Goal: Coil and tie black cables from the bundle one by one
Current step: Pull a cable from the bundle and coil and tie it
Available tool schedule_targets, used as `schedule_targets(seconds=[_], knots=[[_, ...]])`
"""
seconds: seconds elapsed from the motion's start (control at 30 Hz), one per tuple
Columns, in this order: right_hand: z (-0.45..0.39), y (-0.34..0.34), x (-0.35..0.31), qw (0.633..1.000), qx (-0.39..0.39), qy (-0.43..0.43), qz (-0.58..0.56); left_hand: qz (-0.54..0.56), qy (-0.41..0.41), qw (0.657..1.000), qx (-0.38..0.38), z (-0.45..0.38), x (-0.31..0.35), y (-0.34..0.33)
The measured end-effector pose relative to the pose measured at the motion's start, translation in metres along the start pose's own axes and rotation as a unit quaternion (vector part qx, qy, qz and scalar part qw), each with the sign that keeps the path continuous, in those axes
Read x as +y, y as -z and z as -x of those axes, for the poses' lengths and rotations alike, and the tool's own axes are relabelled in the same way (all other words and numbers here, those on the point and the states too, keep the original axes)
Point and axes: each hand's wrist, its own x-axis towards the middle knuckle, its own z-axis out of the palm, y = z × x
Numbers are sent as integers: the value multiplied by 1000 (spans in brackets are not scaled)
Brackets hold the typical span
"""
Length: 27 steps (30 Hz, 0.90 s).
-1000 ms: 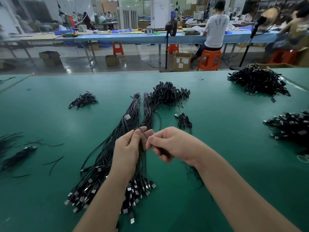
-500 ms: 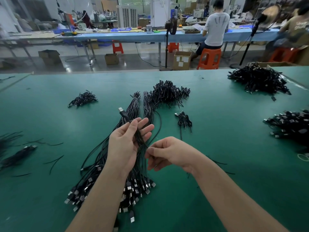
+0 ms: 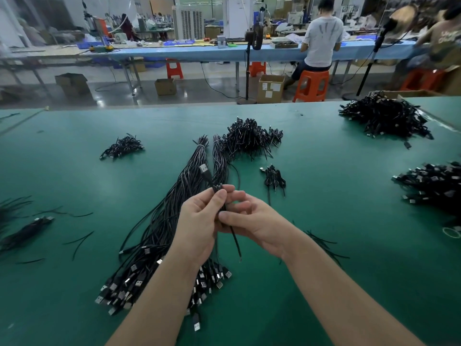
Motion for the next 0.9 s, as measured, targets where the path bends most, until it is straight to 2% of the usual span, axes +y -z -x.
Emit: schedule_targets(seconds=[0.07, 0.2, 0.3, 0.37, 0.47, 0.67, 0.77, 0.9], knots=[[-2, -1, 2, 999, 18, 26, 23, 1, 10, 1000, -12, 1, -3, 0], [-1, 3, 3, 982, 46, 40, 178, 24, 34, 998, -38, 1, -3, 4], [-2, 5, 6, 976, 78, 50, 196, 17, 44, 997, -59, 2, -3, 6], [-3, 5, 7, 960, 107, 68, 250, 6, 49, 997, -52, 1, -3, 6], [-3, 7, 9, 922, 130, 92, 353, -55, 49, 997, -20, 0, -4, 7], [-4, 11, 15, 866, 147, 113, 465, -213, 64, 975, 21, 1, -3, 14], [-4, 7, 21, 864, 155, 97, 469, -262, 63, 963, 27, 1, -2, 13], [-6, 6, 27, 878, 193, 92, 428, -311, 36, 947, 77, -1, -8, 8]])
